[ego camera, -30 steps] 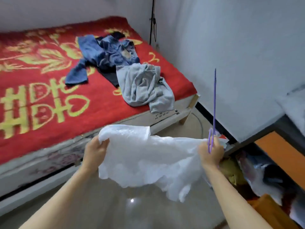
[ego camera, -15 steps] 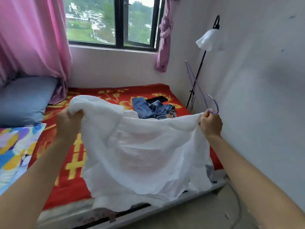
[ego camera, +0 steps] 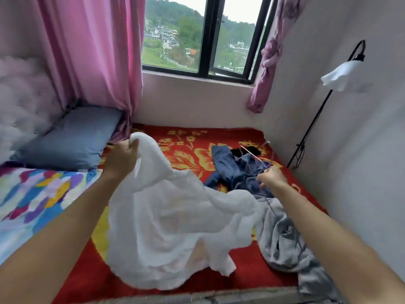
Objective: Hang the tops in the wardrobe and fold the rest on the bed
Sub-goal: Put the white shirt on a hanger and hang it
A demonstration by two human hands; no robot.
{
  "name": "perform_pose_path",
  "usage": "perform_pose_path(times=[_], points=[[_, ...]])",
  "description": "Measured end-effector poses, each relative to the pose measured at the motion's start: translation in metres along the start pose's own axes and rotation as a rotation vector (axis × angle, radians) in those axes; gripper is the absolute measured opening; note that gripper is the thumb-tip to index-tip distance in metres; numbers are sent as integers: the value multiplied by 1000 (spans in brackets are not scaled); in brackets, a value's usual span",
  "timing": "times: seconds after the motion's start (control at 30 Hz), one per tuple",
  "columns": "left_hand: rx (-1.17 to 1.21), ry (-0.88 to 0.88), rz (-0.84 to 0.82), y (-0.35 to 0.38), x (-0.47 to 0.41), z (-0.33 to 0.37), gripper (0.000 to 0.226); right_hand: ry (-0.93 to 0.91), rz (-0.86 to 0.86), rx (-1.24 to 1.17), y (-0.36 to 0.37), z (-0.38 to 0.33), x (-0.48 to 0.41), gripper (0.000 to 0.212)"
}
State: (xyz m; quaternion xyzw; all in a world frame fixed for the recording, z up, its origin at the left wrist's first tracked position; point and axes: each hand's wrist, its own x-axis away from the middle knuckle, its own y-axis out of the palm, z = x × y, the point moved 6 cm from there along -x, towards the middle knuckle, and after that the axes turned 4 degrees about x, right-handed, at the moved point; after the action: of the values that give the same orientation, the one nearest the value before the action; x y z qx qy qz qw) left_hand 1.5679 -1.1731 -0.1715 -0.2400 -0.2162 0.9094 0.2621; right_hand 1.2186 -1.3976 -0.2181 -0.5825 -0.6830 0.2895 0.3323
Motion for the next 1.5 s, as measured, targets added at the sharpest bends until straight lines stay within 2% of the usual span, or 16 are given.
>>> perform_pose_path(times=[0.13,0.23,0.33,0.4,0.47,0.57,0.67,0.7,0.77,0.8,0.93,1.1,1.23,1.33,1.43,1.5], points=[[-61,63,-66,37,-11,24,45,-169,-271,-38,81,-32,5,46],[-21,121,-183,70,-31,43,46,-372,-439,-118,132,-78,12,43],[148,105,-284,92,-52,62,44,-488,-405,-266,153,-120,4,46],[249,54,-271,96,-66,69,39,-521,-391,-366,160,-139,-11,20],[300,13,-220,94,-79,64,33,-541,-369,-385,158,-152,-19,30],[336,-62,-115,89,-92,43,24,-589,-354,-375,156,-168,-35,32],[394,-167,-125,96,-91,9,11,-559,-318,-392,149,-180,-49,38],[433,-219,-170,100,-89,-6,24,-550,-307,-407,147,-185,-52,38],[492,-323,-251,109,-83,-35,90,-542,-283,-445,142,-193,-58,38],[496,-387,-276,114,-76,-49,110,-542,-269,-465,140,-198,-60,38],[553,-582,-298,139,-21,-93,116,-555,-212,-531,123,-213,-63,40],[452,-733,-455,173,32,-139,141,-576,-143,-646,95,-238,-58,42],[417,-741,-522,182,39,-154,152,-569,-131,-841,63,-261,-54,43],[423,-725,-591,185,38,-155,169,-553,-110,-991,34,-270,-54,43],[431,-753,-677,194,44,-156,159,-524,-77,-1131,8,-266,-58,44],[478,-746,-690,204,42,-157,161,-491,-79,-1217,-3,-257,-63,44]])
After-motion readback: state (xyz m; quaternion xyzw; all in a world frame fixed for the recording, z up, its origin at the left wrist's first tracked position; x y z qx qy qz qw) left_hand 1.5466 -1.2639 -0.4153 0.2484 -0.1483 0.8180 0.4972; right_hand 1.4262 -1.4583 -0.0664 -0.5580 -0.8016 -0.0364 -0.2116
